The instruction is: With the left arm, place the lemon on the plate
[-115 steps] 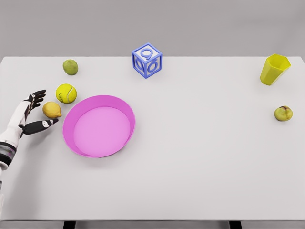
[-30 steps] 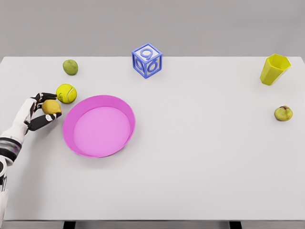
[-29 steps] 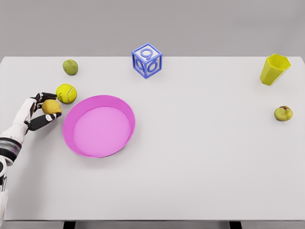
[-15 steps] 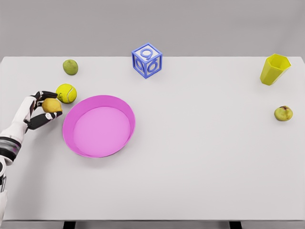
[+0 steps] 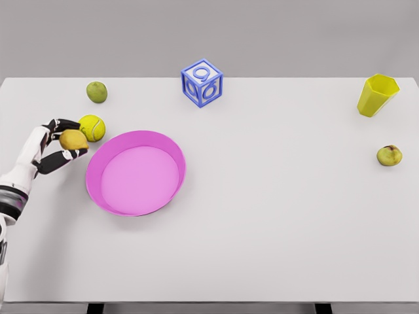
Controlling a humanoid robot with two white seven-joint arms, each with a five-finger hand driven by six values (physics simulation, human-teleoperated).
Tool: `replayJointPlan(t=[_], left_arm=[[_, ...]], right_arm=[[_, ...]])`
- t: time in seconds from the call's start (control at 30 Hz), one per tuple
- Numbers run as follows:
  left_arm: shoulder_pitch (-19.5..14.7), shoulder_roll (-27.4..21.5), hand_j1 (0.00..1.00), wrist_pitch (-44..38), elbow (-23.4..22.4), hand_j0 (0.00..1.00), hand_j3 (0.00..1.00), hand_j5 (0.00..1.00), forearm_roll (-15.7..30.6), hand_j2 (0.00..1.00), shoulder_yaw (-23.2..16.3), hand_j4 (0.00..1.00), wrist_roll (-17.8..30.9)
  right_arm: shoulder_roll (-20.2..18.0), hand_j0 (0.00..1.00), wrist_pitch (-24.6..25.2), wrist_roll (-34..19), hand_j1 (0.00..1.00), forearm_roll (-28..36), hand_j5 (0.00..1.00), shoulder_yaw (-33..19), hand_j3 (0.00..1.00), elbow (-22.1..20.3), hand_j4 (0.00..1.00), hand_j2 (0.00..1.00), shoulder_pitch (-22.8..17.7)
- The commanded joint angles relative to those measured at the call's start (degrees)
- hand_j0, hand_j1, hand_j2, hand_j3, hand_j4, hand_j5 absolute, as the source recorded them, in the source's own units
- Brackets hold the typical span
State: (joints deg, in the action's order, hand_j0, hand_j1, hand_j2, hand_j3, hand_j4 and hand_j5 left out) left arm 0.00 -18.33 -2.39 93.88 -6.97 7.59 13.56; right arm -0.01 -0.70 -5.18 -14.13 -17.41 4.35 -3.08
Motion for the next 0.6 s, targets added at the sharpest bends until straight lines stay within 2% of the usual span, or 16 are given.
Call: replayJointPlan(t=[0.0,0.57], left_arm=[[0.0,-0.03,0.55,0.01,0.69,0.55,0.55,0.55,0.2,0.55,-0.03,0.55,-0.02],[0.62,0.05,0.55,0.01,4.65,0.55,0.55,0.55,0.2,0.55,-0.29,0.55,-0.02]], right_arm=[[0.01,1.0,0.0,-0.01,1.0,0.06,1.0,0.01,1.0,0.04,1.0,1.0,-0.09],[0.01,1.0,0.0,-0.01,1.0,-0.02,1.0,0.01,1.0,0.04,1.0,1.0,0.0]])
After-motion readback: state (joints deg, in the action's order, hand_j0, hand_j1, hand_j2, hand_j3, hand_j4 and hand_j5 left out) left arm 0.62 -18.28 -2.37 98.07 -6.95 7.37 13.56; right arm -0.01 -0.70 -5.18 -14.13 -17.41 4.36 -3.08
